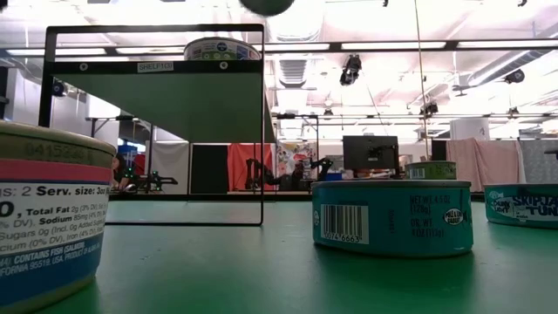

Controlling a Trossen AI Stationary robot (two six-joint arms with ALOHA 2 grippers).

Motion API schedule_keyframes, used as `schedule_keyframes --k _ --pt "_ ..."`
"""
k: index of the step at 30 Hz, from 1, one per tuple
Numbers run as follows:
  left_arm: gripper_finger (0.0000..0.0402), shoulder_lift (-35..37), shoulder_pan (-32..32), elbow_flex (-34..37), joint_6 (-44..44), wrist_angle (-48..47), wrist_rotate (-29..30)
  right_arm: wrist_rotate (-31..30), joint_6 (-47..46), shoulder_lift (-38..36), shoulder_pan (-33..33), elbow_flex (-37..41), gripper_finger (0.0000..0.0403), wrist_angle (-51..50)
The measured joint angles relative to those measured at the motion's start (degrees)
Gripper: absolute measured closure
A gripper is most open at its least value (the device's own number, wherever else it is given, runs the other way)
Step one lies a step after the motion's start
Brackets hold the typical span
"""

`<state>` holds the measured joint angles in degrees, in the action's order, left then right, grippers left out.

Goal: Stack canned seafood by type on shelf
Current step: Stack the red tuna can on top of the red tuna can on the shelf

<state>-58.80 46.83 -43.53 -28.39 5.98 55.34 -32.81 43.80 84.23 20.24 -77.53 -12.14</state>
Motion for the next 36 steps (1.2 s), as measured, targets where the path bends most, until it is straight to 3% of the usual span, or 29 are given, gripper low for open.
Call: schedule_keyframes --k 5,13,16,26,31,36 --pt "0.0169 11.52 -0.02 4.78 -1.14 0.04 7.33 2.38 4.94 2.51 -4.49 0.08 0.0268 4.70" --pt "0.0169 22.13 -0.02 8.21 2.58 0.35 8.38 10.35 11.20 5.81 -10.80 0.11 0.0268 12.75" --pt "0.0169 23.40 -0.02 7.56 5.35 0.48 8.44 13.39 12.67 6.70 -12.33 0.11 0.0268 15.43" --pt "0.0169 23.32 -0.07 7.34 6.06 -0.13 9.48 13.81 14.68 6.77 -13.69 0.13 0.0268 17.49" --pt "0.0169 23.34 -0.07 8.60 5.34 -2.06 15.83 13.85 10.57 6.77 -13.65 0.23 0.0268 16.90" --pt "0.0169 23.64 -0.07 10.17 4.84 -2.52 16.45 13.85 6.43 6.77 -13.65 0.89 0.0268 17.18"
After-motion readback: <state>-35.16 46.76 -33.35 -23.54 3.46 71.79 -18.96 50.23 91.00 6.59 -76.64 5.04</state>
